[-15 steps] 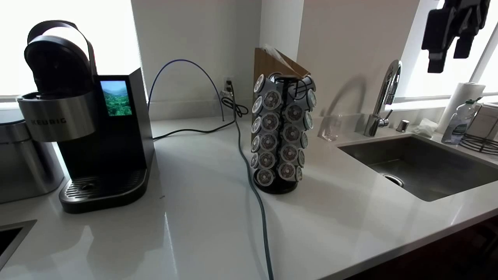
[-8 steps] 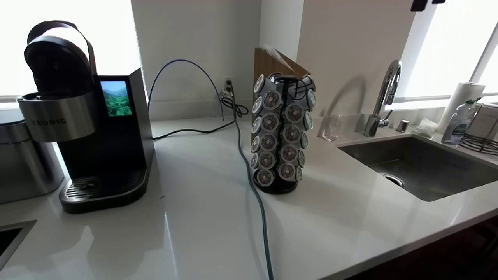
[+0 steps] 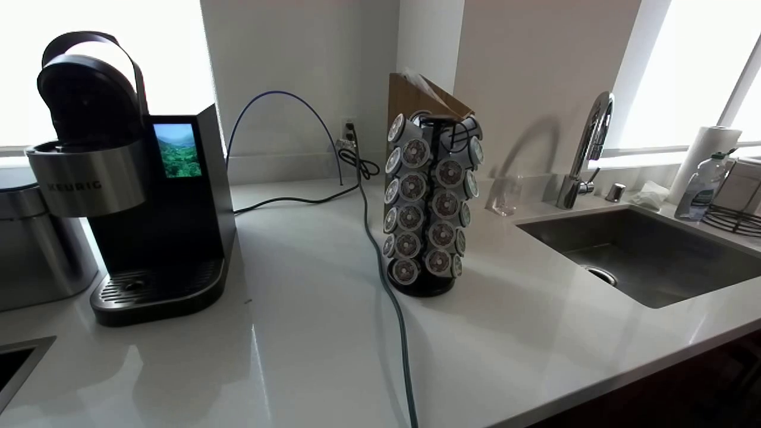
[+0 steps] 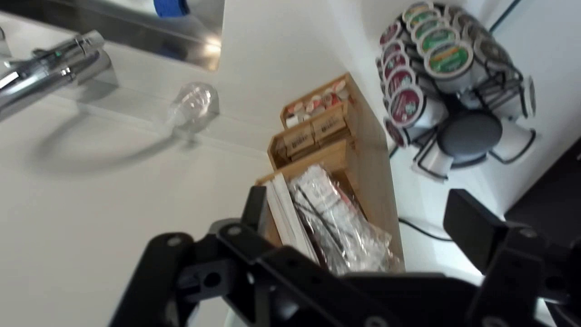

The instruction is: Remove one plastic from the wooden stand.

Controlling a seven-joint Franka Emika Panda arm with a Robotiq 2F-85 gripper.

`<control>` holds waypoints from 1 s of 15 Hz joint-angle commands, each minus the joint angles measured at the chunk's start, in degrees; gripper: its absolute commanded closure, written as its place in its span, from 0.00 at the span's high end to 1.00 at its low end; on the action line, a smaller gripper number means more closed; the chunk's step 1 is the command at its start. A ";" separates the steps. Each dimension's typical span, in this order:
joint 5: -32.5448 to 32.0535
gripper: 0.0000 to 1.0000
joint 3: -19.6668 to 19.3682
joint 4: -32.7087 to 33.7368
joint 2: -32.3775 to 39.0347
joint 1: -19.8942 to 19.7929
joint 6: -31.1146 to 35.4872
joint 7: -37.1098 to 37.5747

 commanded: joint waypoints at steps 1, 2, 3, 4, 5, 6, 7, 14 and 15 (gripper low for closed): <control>3.62 1.00 -0.80 2.29 4.49 0.45 7.94 0.50; 1.23 1.00 -0.47 1.53 2.69 0.38 5.86 0.62; 1.94 1.00 -0.55 1.62 3.60 0.39 7.06 0.62; 2.27 1.00 -0.61 1.69 4.21 0.40 7.60 0.61; 2.36 1.00 -0.64 1.75 4.51 0.40 7.76 0.61; 2.40 1.00 -0.65 1.80 4.55 0.40 7.76 0.61; 2.44 1.00 -0.74 1.47 4.37 0.31 7.38 0.45; 7.84 1.00 -2.41 4.81 16.00 -0.31 17.90 -2.22; 7.17 1.00 -2.26 5.26 17.54 -0.11 19.03 -2.07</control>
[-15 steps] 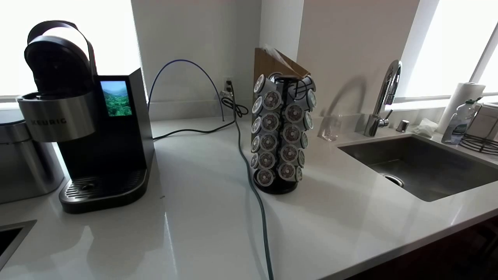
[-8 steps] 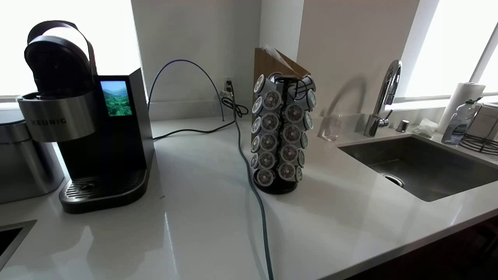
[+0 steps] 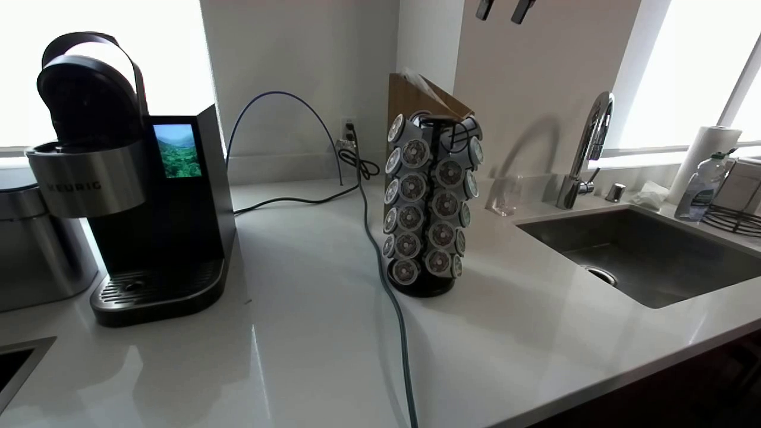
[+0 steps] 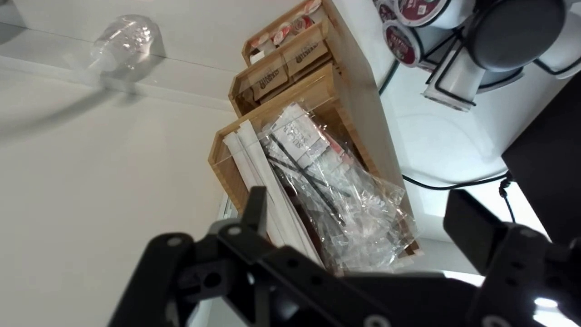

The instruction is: Remove one plastic from the wooden stand.

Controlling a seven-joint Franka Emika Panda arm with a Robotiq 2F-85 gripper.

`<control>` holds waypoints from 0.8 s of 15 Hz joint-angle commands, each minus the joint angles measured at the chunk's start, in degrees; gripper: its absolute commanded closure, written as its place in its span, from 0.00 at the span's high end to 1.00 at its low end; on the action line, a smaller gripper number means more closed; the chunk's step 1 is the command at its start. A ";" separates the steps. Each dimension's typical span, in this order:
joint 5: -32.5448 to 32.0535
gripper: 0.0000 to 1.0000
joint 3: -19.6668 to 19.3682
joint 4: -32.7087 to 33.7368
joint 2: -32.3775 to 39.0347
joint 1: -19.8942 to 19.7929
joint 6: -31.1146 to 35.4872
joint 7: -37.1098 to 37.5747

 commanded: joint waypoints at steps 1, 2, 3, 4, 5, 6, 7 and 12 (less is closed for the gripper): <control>-0.13 1.00 0.28 5.11 7.61 0.57 2.03 -1.08; -0.81 1.00 0.47 6.45 9.49 0.92 2.29 -0.98; -1.42 1.00 0.63 8.07 11.22 1.31 1.91 -1.16; -2.10 1.00 0.73 9.55 12.86 1.70 2.09 -1.30; -2.57 1.00 0.85 10.91 14.30 2.10 3.01 -1.34; -2.77 1.00 0.98 12.17 15.46 2.43 3.15 -1.41; -3.26 1.00 1.01 13.43 16.65 2.84 3.30 -1.20; -3.50 0.86 1.09 19.21 21.85 3.82 2.64 -1.52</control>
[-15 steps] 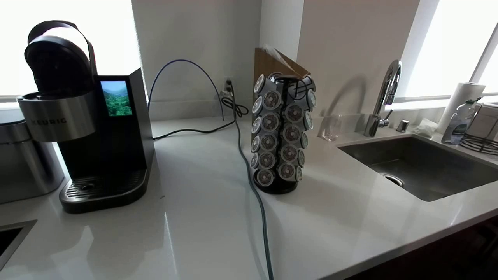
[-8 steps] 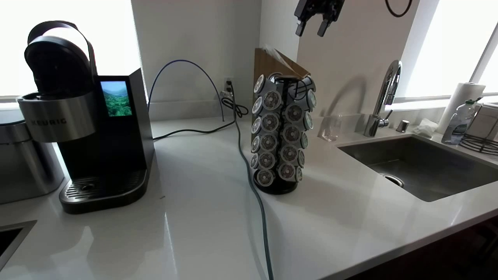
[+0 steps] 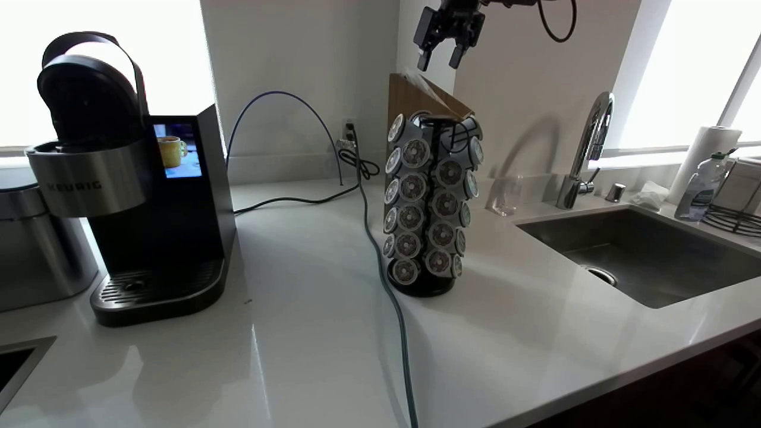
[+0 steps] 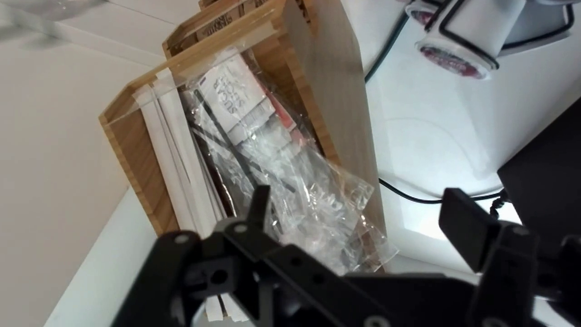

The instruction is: Remove one plastic from the wooden stand.

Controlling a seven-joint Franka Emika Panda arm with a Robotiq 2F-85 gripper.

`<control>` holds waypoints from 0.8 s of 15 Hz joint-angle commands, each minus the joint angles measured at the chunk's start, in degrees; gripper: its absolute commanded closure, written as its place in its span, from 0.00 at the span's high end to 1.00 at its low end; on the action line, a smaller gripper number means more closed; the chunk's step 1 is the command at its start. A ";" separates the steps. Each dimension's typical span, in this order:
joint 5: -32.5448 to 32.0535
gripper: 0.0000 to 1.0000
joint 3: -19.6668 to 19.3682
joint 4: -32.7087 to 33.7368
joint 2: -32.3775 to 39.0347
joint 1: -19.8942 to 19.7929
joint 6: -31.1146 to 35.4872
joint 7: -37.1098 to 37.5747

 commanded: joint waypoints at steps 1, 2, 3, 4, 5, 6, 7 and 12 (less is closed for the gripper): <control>-1.01 0.77 -0.28 5.64 4.70 0.70 -0.52 -0.51; -1.17 0.77 -0.36 6.42 5.45 0.79 -0.59 -0.51; -1.33 0.70 -0.42 7.07 6.00 0.87 -0.81 -0.51; -1.80 0.60 -0.61 7.73 6.65 1.03 -1.00 -0.50; -2.08 0.59 -0.69 8.33 7.12 1.09 -0.93 -0.55; -2.37 0.55 -0.74 8.85 7.59 1.12 -0.94 -0.58; -2.87 0.55 -0.57 8.99 7.82 0.97 -0.81 -0.37; -3.85 0.20 -0.50 10.62 8.88 0.88 -1.56 -0.37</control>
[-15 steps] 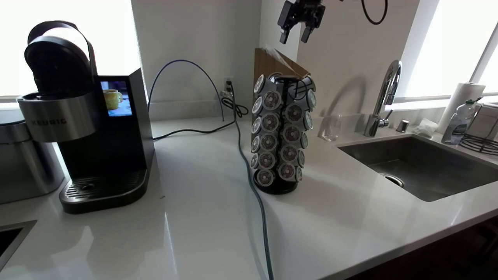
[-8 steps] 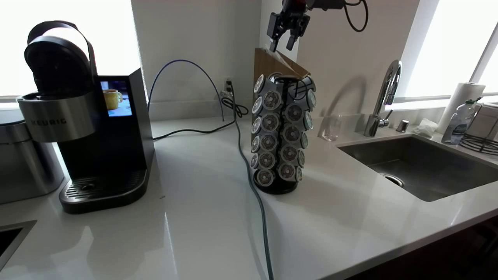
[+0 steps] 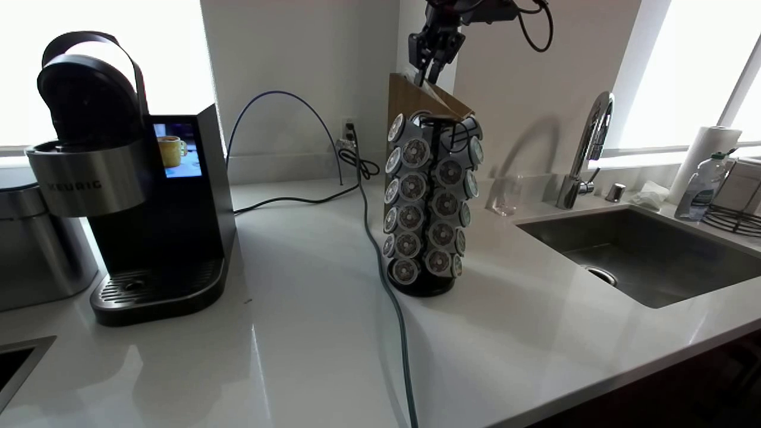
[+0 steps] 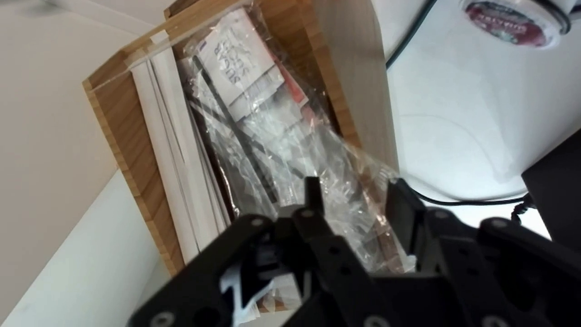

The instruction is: Remove one plastic from the wooden stand.

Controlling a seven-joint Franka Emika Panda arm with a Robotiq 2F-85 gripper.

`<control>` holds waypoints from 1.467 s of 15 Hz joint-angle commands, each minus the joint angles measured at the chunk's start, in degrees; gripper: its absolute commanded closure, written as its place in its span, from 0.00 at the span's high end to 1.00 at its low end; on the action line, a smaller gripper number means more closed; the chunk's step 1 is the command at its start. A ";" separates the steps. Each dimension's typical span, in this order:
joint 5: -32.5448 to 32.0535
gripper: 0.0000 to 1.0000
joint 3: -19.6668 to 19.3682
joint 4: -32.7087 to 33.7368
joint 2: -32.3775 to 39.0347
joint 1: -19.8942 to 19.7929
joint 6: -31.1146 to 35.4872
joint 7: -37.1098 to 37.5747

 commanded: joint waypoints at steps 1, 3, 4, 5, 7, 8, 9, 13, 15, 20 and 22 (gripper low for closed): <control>-0.94 0.17 -0.31 2.98 1.73 0.37 -1.80 -0.24; -1.15 0.02 -0.27 3.32 1.78 0.34 -2.16 -0.28; -1.23 0.00 -0.25 3.55 1.80 0.33 -2.39 -0.31; -1.28 0.00 -0.22 3.85 1.76 0.34 -2.91 -0.35; -1.24 0.01 -0.14 4.31 1.56 0.35 -3.97 -0.36; -1.31 0.02 -0.17 4.50 1.50 0.38 -4.43 -0.33; -1.34 0.00 -0.16 4.64 1.26 0.40 -5.01 -0.35; -1.51 0.04 -0.30 5.43 0.44 0.18 -6.22 -0.24; -1.70 0.06 -0.48 6.12 0.38 0.21 -6.00 -0.12; -2.02 0.00 -0.72 7.51 0.36 0.29 -5.09 -0.18; -2.21 0.00 -0.73 8.07 0.39 0.27 -5.10 -0.26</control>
